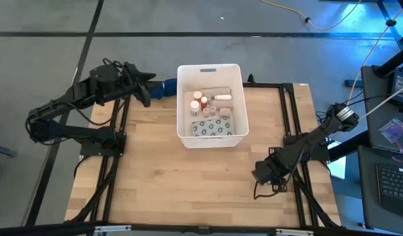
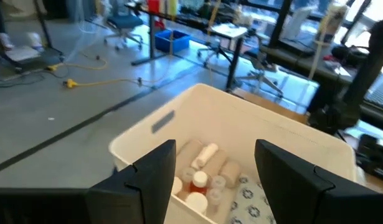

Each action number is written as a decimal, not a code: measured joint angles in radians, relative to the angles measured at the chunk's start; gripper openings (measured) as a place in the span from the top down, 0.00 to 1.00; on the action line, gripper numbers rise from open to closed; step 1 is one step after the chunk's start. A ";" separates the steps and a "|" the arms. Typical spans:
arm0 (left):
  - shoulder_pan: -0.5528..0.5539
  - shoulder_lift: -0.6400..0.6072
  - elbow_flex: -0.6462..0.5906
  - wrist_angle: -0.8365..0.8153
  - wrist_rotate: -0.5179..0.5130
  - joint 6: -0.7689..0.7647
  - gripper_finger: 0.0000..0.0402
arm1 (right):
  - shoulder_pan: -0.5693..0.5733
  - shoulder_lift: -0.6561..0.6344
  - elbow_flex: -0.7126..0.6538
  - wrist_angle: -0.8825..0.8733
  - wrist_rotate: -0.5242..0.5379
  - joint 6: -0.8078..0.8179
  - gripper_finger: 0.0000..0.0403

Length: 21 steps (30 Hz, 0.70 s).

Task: Pick & place medical supplies in basket/bin
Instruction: Put the white medicine bottle into the bin

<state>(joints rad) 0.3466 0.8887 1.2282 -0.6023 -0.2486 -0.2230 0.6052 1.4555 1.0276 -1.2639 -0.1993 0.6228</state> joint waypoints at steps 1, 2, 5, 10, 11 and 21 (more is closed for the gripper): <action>-0.003 0.008 0.000 -0.001 0.011 0.000 0.47 | 0.009 0.000 -0.036 0.043 -0.001 -0.001 0.32; -0.007 0.016 0.000 0.000 0.019 0.000 0.47 | 0.017 0.001 -0.065 0.079 -0.001 0.000 0.32; -0.023 0.042 0.000 0.000 0.038 -0.003 0.47 | 0.025 0.000 -0.134 0.131 0.015 0.002 0.32; -0.051 0.089 0.000 -0.001 0.038 -0.003 0.47 | 0.024 0.000 -0.196 0.147 0.083 -0.002 0.32; -0.054 0.099 0.000 0.000 0.038 -0.002 0.47 | 0.024 0.000 -0.207 0.163 0.085 -0.009 0.32; -0.072 0.152 0.000 -0.001 0.041 0.000 0.47 | 0.021 0.000 -0.289 0.348 0.077 -0.049 0.36</action>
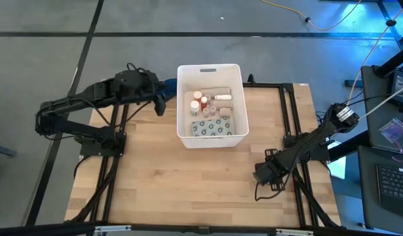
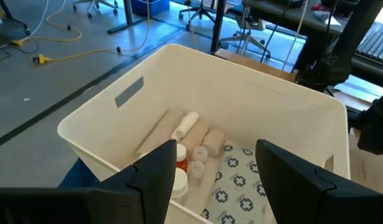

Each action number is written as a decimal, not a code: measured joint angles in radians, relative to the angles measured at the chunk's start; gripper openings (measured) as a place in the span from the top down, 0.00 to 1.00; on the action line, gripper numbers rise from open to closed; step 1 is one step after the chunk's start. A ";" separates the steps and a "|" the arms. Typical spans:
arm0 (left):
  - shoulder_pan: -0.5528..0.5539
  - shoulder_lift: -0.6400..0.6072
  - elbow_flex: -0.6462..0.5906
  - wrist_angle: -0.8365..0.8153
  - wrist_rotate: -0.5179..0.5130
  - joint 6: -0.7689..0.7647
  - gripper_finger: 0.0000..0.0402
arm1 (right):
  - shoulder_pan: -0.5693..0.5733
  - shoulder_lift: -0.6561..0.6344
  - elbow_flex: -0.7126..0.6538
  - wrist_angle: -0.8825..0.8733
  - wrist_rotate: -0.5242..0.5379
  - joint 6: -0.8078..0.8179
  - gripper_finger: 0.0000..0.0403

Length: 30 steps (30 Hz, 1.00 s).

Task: Pick & place medical supplies in basket/bin
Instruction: Put the white medicine bottle into the bin

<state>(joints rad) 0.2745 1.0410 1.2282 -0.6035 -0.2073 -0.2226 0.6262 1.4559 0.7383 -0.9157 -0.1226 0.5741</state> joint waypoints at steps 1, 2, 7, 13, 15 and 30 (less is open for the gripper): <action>0.000 0.000 0.000 0.000 0.000 0.000 0.47 | 0.000 0.000 -0.009 0.009 0.005 -0.002 0.38; 0.000 0.000 0.000 0.000 0.000 0.000 0.47 | 0.000 0.001 -0.018 0.021 0.008 -0.003 0.40; 0.000 0.000 0.000 0.000 0.000 0.000 0.47 | 0.000 0.001 -0.066 0.054 0.010 -0.003 0.53; 0.000 0.000 0.000 0.000 0.000 0.000 0.47 | 0.000 -0.002 -0.082 0.048 0.006 0.020 0.61; 0.000 0.000 0.000 0.000 0.000 0.000 0.47 | 0.000 0.001 -0.073 0.044 0.005 0.048 0.62; 0.000 -0.062 0.000 0.063 0.194 0.049 0.47 | -0.112 0.003 0.430 -0.033 0.128 0.102 0.61</action>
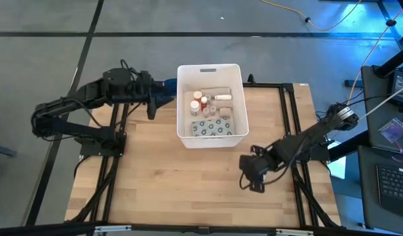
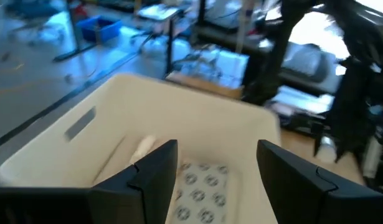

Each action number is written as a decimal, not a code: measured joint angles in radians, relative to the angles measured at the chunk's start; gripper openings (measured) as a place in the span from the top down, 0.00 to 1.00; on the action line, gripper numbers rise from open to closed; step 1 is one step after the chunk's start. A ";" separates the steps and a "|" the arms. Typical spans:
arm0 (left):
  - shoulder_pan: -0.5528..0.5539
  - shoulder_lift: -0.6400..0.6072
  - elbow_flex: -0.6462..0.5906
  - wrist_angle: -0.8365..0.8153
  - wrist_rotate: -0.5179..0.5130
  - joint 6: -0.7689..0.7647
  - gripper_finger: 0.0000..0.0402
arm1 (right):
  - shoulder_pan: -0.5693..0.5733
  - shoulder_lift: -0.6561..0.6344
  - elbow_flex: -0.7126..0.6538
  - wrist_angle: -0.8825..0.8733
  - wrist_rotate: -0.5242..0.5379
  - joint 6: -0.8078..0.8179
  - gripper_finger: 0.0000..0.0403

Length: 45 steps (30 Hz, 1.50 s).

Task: Pick & place medical supplies in basket/bin
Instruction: Put the white medicine bottle into the bin

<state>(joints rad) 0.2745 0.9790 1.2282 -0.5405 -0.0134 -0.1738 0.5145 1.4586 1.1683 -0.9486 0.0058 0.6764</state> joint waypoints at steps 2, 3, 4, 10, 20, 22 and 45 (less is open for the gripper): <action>0.000 -0.010 0.000 0.023 0.056 0.031 0.47 | -0.027 0.000 0.125 -0.071 0.042 -0.027 0.61; 0.000 -0.014 0.000 0.032 0.087 0.057 0.47 | -0.040 0.000 0.190 -0.103 0.071 -0.044 0.61; 0.000 -0.016 0.000 0.039 0.113 0.084 0.47 | -0.051 0.000 0.256 -0.125 0.105 -0.065 0.61; -0.049 0.000 0.000 0.181 0.170 0.110 0.47 | -0.130 -0.003 0.579 -0.011 0.409 -0.365 0.61; -0.223 0.098 0.000 0.412 0.154 0.169 0.47 | -0.239 0.011 0.725 0.742 0.230 -0.994 0.61; -0.256 0.137 0.000 0.564 0.155 0.164 0.47 | -0.256 0.031 0.724 0.802 0.198 -1.028 0.61; -0.333 0.277 0.000 0.953 0.202 0.143 0.47 | -0.300 0.161 0.723 0.919 0.118 -1.055 0.61</action>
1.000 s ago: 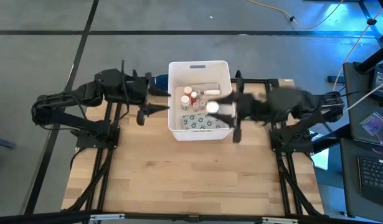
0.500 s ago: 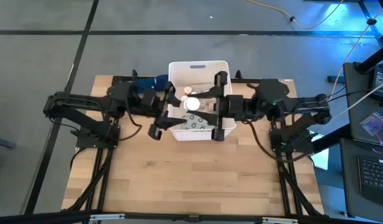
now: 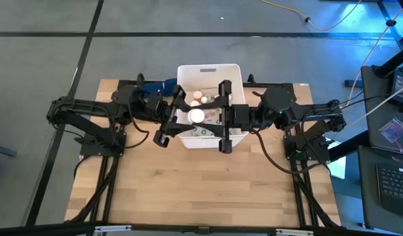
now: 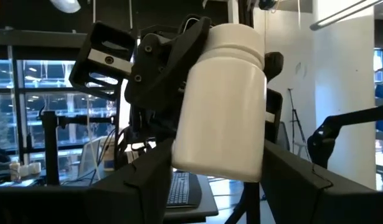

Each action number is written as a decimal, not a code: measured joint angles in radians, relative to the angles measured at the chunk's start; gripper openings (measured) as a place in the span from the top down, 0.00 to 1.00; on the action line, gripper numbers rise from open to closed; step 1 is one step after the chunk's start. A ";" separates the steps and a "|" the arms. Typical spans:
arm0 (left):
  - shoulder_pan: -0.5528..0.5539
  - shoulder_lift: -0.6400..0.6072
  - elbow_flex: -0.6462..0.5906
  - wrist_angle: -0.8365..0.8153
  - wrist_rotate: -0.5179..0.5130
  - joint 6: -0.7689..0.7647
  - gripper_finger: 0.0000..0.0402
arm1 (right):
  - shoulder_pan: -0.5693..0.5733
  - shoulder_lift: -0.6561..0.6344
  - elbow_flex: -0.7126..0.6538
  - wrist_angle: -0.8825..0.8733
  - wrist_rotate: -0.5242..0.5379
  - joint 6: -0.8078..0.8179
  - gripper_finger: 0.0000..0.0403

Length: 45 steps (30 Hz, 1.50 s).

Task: Pick & place medical supplies in basket/bin
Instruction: Put the white medicine bottle into the bin

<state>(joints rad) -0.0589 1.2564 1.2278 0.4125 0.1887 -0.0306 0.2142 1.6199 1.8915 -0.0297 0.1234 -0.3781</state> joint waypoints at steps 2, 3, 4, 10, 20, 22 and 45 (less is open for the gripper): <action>0.000 0.000 0.000 0.003 0.007 -0.002 0.47 | 0.000 0.000 0.000 -0.002 -0.001 0.007 0.61; 0.000 0.000 0.000 0.003 0.007 0.000 0.47 | 0.000 0.000 0.000 -0.002 -0.001 0.007 0.61; 0.000 0.000 0.000 0.003 0.008 0.007 0.47 | 0.000 0.000 0.000 -0.002 -0.001 0.007 0.61; 0.000 0.000 0.000 0.005 0.014 0.045 0.49 | 0.000 0.000 0.000 -0.003 -0.001 0.010 0.61; 0.001 0.000 -0.001 0.000 0.018 0.052 0.54 | -0.003 -0.003 0.000 -0.036 0.020 0.034 0.56; 0.001 0.000 -0.002 -0.005 0.019 0.047 0.53 | -0.003 -0.004 0.001 -0.058 0.026 0.016 0.53; 0.013 -0.060 0.000 -0.557 -0.269 0.022 0.54 | -0.020 -0.026 0.140 -0.715 0.388 0.529 0.27</action>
<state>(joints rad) -0.0456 1.1963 1.2282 -0.1444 -0.0806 -0.0088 0.1944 1.5943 2.0311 -0.7444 0.5112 0.1504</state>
